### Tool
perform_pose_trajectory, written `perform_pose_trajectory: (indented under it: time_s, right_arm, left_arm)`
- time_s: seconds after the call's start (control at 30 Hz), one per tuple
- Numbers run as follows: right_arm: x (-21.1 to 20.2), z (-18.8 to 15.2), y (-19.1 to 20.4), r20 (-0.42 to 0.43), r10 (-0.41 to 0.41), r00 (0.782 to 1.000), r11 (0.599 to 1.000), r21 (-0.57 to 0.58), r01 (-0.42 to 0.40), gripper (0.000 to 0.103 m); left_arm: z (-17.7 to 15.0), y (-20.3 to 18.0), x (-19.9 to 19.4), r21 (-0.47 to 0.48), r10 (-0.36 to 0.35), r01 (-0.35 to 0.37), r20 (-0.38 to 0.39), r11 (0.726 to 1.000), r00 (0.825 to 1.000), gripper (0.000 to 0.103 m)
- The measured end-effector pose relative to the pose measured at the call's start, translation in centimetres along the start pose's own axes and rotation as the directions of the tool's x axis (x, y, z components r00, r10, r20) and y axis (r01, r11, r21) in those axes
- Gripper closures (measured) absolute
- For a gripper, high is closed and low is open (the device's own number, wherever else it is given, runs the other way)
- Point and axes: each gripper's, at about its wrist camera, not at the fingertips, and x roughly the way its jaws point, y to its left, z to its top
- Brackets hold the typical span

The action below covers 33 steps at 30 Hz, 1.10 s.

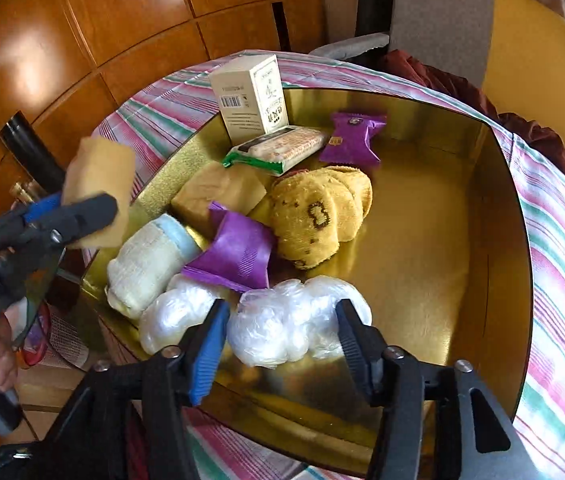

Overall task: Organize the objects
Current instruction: 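Release the sponge in the tray while the right gripper drops the cotton bag there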

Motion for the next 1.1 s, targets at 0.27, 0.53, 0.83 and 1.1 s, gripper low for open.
perform_pose_trajectory:
  time_s: [0.27, 0.53, 0.83, 1.1]
  right_arm:
    - [-1.5, -0.4, -0.5, 0.028, 0.023, 0.999, 0.998, 0.050, -0.024, 0.026]
    - [-2.4, -0.7, -0.4, 0.036, -0.009, 0.999, 0.999, 0.035, 0.008, 0.025]
    - [-3.7, -1.2, -0.3, 0.056, -0.051, 0.997, 0.999, 0.018, 0.050, 0.021]
    - [-5.5, -2.0, -0.6, 0.074, -0.102, 0.992, 0.995, -0.008, 0.103, 0.016]
  left_arm:
    - [-0.1, -0.6, -0.1, 0.010, -0.034, 0.034, 0.015, 0.999, 0.999, 0.044]
    - [0.5, -1.8, 0.4, 0.006, -0.109, 0.109, 0.015, 0.994, 0.994, 0.027]
    - [0.7, -2.0, 0.7, 0.041, -0.112, 0.111, 0.017, 0.993, 0.994, 0.017]
    - [0.4, -1.7, -1.1, 0.073, -0.014, 0.009, 0.061, 0.997, 0.998, 0.017]
